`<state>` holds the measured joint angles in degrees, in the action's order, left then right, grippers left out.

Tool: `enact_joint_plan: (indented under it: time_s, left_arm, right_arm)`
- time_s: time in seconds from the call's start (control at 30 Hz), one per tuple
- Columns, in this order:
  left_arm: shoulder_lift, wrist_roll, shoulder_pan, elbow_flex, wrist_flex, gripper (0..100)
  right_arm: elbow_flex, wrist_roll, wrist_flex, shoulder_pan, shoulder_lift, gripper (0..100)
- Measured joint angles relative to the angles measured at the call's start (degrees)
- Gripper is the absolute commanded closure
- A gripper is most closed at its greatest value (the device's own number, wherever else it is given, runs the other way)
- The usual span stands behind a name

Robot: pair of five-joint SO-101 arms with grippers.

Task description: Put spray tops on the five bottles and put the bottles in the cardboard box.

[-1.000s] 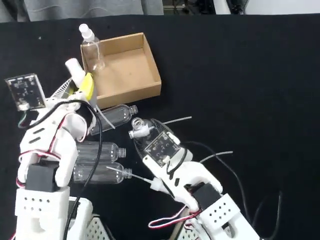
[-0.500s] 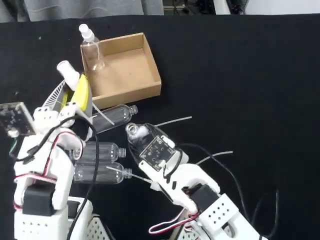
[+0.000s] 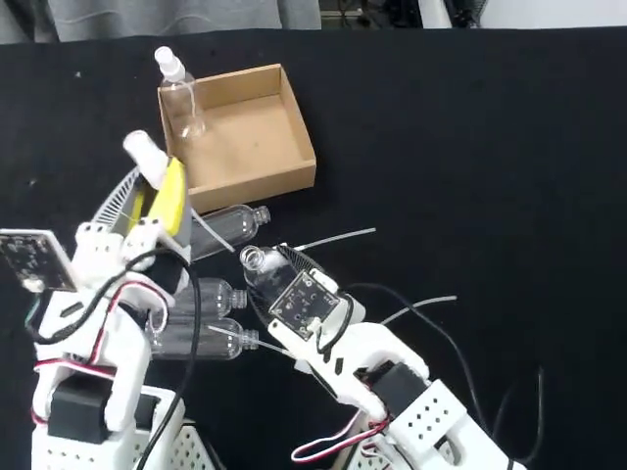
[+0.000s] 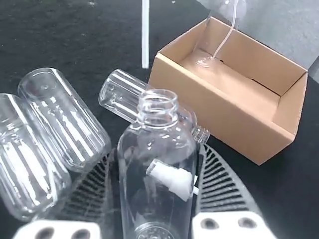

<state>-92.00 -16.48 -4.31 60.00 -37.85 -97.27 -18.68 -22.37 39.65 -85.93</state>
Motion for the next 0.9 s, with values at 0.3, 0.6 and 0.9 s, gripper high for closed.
enact_joint_plan:
  time_s: [0.3, 0.6, 0.9]
  left_arm:
    - [-4.9, 3.3, -3.7, 2.9, 0.0, 97]
    - [-5.6, 3.3, -3.6, 4.0, 0.0, 97]
    - [-5.4, 4.3, -8.3, 5.8, 0.8, 97]
  right_arm:
    - [0.0, 0.0, 0.0, 0.0, 0.0, 91.3]
    - [0.0, 0.0, 0.0, 0.0, 0.0, 91.3]
    - [0.0, 0.0, 0.0, 2.0, 0.0, 91.3]
